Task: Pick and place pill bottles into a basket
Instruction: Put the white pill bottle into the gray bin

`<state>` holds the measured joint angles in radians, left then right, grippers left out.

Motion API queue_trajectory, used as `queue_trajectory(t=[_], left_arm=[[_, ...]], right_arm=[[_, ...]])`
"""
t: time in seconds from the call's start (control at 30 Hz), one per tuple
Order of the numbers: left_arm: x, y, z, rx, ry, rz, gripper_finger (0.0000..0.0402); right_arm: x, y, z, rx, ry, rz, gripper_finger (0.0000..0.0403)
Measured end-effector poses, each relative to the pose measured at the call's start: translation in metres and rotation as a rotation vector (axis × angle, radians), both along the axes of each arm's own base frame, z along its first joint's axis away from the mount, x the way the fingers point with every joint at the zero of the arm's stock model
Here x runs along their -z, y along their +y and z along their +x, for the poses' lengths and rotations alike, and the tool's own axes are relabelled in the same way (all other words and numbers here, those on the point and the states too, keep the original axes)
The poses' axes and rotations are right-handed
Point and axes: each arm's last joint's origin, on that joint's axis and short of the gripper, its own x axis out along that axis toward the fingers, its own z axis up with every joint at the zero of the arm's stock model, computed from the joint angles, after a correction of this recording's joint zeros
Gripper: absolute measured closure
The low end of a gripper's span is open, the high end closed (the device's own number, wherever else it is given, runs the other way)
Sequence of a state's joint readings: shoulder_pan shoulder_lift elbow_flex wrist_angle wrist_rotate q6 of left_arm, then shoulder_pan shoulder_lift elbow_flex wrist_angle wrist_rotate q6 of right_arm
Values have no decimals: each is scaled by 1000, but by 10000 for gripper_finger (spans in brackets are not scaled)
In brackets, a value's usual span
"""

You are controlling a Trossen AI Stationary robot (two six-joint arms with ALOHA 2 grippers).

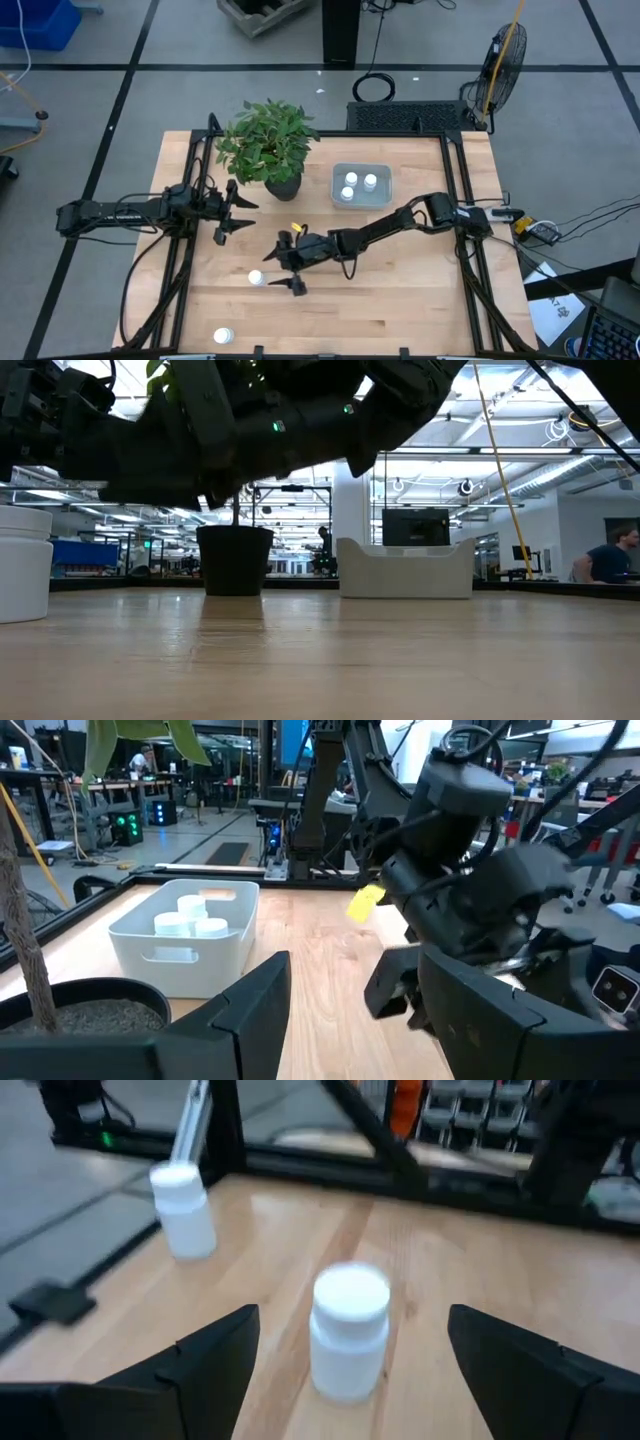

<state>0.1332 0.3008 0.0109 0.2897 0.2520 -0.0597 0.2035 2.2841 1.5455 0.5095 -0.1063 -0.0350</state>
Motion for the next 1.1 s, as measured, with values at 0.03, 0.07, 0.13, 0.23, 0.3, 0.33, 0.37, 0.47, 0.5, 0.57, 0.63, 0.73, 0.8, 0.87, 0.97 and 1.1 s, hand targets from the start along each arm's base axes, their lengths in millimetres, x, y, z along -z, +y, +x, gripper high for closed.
queue_trajectory(t=[0.03, 0.07, 0.13, 0.23, 0.3, 0.33, 0.37, 0.47, 0.5, 0.57, 0.63, 0.73, 0.8, 0.87, 0.97, 1.1], left_arm=[[0, 0, 0, 0, 1, 0, 178], [0, 0, 0, 0, 1, 0, 178], [0, 0, 0, 0, 1, 0, 178], [0, 0, 0, 0, 1, 0, 178], [0, 0, 0, 0, 0, 0, 178], [0, 0, 0, 0, 2, 0, 178], [0, 0, 0, 0, 1, 0, 178], [0, 0, 0, 0, 1, 0, 178], [0, 0, 0, 0, 0, 0, 178], [0, 0, 0, 0, 1, 0, 178], [0, 0, 0, 0, 1, 0, 178], [0, 0, 0, 0, 1, 0, 178], [0, 0, 0, 0, 1, 0, 178], [0, 0, 0, 0, 1, 0, 178], [0, 0, 0, 0, 0, 0, 178], [0, 0, 0, 0, 0, 0, 178]], right_arm=[[2, 0, -1, -1, 24, -7, 86], [4, 0, -2, -2, 54, -17, 87], [1, 1, -9, -14, 129, -51, 91], [-15, 4, -24, -30, 176, -67, 109], [-23, 7, -40, -39, 174, -60, 129], [-28, 8, -50, -41, 164, -55, 141], [-30, 8, -62, -37, 174, -55, 155], [-47, 7, -105, 19, 142, -69, 208], [-54, 7, -121, 40, 122, -72, 230], [-63, 6, -153, 68, 98, -65, 278], [-66, 4, -187, 79, 98, -51, 333], [-69, -1, -231, 68, 74, -7, 391], [-71, -6, -256, 81, 12, 43, 388], [-67, -12, -279, 107, -46, 65, 385], [-60, -21, -309, 135, -123, 60, 397], [-54, -34, -335, 131, -188, 89, 400]])
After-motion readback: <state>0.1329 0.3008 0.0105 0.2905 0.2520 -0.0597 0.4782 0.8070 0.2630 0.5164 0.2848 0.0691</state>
